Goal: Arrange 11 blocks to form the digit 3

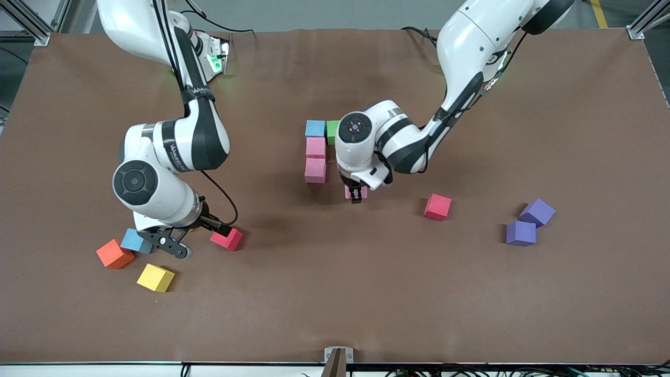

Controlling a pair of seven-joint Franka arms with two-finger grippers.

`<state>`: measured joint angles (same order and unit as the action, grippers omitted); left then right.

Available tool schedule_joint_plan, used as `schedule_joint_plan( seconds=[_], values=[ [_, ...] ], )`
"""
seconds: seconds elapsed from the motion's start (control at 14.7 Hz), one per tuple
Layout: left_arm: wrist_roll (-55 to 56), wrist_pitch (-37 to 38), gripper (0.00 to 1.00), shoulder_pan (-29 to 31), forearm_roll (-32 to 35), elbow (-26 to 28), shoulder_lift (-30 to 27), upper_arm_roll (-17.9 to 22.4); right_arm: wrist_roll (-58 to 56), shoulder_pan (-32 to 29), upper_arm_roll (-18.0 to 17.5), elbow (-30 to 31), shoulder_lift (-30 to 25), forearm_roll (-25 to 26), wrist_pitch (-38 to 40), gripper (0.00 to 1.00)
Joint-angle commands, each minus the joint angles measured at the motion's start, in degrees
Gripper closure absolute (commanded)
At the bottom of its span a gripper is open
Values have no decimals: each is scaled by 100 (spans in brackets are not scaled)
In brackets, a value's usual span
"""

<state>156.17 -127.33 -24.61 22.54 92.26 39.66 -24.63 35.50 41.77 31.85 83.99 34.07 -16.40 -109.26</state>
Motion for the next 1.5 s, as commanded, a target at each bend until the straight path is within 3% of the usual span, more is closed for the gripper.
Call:
schedule_joint_plan(
  seconds=[0.0,0.27,0.61,1.43],
  values=[
    [1035,-186,73,-140,425,310,-231,38,-52,25,-74,38,310,32,-471,0],
    [1793,-546,73,-456,1145,564,-178,38,-140,-203,-267,47,592,23,-622,0],
    [2295,-670,73,-764,1516,662,-108,46,-764,-1038,-1005,65,619,23,-701,0],
    [2577,-740,73,-905,1675,468,85,46,-1010,-1021,-1217,390,671,23,-1185,0]
  ],
)
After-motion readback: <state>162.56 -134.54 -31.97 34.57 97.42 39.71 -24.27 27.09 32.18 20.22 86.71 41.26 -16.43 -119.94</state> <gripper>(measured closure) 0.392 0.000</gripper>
